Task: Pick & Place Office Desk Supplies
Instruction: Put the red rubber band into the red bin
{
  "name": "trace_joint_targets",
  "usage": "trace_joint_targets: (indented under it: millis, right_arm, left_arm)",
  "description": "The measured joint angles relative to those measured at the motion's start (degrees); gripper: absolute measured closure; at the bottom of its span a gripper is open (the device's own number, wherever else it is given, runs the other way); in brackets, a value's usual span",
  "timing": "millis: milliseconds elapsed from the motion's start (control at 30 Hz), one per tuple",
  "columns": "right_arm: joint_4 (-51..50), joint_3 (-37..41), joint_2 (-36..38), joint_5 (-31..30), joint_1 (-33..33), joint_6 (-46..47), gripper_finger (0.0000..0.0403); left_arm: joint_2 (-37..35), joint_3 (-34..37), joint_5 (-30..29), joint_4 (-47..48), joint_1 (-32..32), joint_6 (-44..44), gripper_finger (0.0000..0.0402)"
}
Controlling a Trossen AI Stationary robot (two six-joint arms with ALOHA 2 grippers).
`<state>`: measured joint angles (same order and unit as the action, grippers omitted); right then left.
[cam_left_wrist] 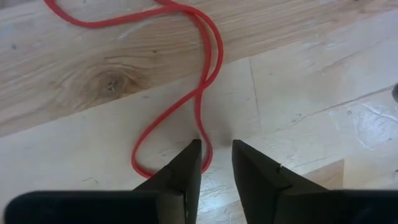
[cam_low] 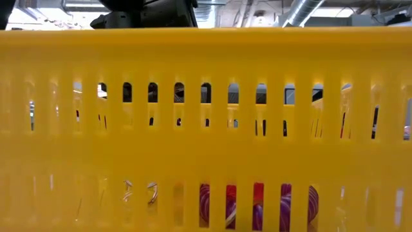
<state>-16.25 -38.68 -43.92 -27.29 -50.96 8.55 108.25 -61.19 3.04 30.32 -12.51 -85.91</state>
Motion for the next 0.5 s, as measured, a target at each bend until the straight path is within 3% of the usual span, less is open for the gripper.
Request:
trace_joint_targets:
  millis: [267,500]
  right_arm:
    - [0.0,0.0,0.0,0.0,-0.02,0.0,0.0163]
    - [0.0,0.0,0.0,0.0,-0.02,0.0,0.0163]
  left_arm:
    - [0.02,0.07,3.48,0.23,1.21,2.83,0.0394]
    - [-1.24,0.31,5.27,-0.87,3.64,6.61,0.04]
